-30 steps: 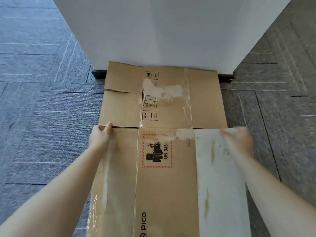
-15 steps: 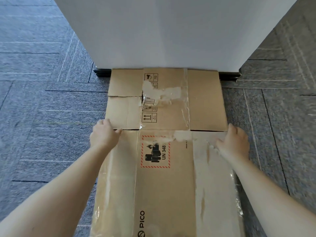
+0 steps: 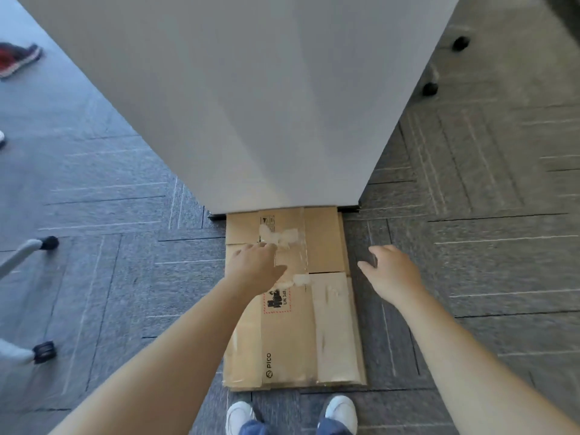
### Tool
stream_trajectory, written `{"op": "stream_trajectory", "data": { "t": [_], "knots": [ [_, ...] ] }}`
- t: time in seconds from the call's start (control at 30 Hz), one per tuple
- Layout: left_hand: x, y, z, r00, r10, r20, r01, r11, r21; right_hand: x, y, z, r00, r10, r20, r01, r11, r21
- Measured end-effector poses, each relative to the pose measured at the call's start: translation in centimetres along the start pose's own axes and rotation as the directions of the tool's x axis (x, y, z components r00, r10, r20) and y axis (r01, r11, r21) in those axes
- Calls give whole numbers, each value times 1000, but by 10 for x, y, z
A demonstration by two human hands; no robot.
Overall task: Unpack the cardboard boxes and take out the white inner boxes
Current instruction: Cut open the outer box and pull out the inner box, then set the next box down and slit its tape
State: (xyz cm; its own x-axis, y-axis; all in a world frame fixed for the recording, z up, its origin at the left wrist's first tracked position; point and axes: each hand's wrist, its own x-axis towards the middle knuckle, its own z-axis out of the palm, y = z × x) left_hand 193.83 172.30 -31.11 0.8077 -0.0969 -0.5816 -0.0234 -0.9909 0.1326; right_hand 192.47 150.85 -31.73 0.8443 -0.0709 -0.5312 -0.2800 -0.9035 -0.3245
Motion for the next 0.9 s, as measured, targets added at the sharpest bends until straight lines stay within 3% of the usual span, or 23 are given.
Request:
{"op": "stream_trajectory", "data": {
  "t": [0.27,0.5,0.7,0.9],
  "knots": [
    [-108,118,-186,984,156,-88,-155,988,16,-111,-28,-211,983,-53,-175,78,987,142],
    [-163,208,-270,922,352,-158,-332,933,142,-195,6,-306,944,41,-329,-9,995,99],
    [-212,286,-289,782,605,-146,-569,790,228,-285,54,-340,858,235,-456,-198,972,129],
    [-276,355,-277,585,810,-41,-741,554,380,-399,103,-328,702,492,-515,-421,870,258]
  ]
}}
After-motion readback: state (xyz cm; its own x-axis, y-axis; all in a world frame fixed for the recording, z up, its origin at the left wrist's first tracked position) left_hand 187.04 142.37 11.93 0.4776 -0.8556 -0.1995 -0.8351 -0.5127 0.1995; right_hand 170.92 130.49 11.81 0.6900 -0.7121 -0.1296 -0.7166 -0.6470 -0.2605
